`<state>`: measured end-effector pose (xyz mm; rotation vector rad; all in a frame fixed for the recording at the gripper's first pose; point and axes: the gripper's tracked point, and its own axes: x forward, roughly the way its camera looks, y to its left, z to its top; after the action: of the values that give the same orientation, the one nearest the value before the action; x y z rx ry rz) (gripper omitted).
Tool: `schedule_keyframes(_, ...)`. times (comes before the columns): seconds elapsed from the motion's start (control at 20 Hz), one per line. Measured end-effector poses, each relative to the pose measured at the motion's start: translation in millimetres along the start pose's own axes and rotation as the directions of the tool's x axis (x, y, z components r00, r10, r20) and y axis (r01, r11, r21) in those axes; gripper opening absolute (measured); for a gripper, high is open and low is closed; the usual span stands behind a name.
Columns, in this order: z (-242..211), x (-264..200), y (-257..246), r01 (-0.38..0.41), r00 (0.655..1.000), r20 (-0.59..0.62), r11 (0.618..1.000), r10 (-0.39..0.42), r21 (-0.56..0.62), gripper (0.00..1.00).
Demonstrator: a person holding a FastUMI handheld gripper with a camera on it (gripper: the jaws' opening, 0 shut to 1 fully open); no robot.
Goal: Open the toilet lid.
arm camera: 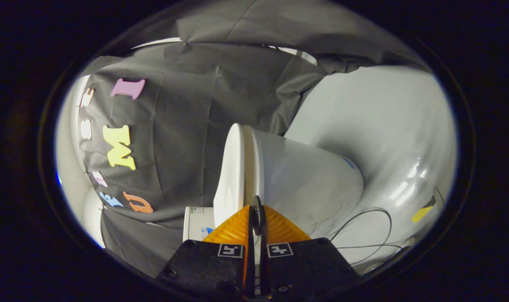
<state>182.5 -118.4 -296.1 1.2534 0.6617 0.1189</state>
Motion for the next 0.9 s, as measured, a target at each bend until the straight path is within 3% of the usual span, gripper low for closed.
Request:
schedule_keyframes(0.2, 0.4, 1.9, 3.0, 0.012, 1.0, 0.003, 1.0, -0.012, 0.009, 0.06)
schedule_keyframes(0.45, -1.2, -1.7, 10.2, 0.089, 0.996, 0.011, 0.993, -0.088, -0.078, 0.06)
schedule_keyframes(0.7, 0.1, -4.4, 17.2, 0.163, 0.986, 0.034, 0.982, -0.161, -0.091, 0.05)
schedule_keyframes(0.9, 0.2, -8.9, 40.1, 0.157, 0.987, 0.061, 0.975, -0.149, -0.159, 0.04)
